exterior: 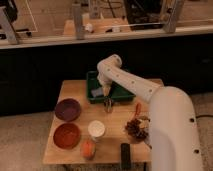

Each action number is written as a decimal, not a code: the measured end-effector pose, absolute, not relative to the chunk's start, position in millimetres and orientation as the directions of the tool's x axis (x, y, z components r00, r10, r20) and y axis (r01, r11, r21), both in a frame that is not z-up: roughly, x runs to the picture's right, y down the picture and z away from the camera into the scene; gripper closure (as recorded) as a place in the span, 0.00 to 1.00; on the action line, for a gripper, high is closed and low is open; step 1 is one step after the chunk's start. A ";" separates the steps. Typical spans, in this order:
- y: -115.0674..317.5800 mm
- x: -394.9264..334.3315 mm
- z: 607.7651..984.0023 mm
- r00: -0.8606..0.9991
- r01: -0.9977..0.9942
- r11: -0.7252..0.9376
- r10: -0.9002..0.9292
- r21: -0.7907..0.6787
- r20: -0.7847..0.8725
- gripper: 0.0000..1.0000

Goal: Wipe red bowl with sponge

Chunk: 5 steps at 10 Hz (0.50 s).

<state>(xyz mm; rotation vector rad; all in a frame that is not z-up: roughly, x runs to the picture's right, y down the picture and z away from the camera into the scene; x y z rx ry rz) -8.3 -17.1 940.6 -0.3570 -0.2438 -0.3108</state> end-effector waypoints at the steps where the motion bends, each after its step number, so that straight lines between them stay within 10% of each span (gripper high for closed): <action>1: -18.1 -5.9 943.7 0.923 0.342 0.892 -0.260 -0.296 0.284 0.20; 5: -22.1 -3.2 955.2 0.917 0.361 0.884 -0.279 -0.298 0.283 0.20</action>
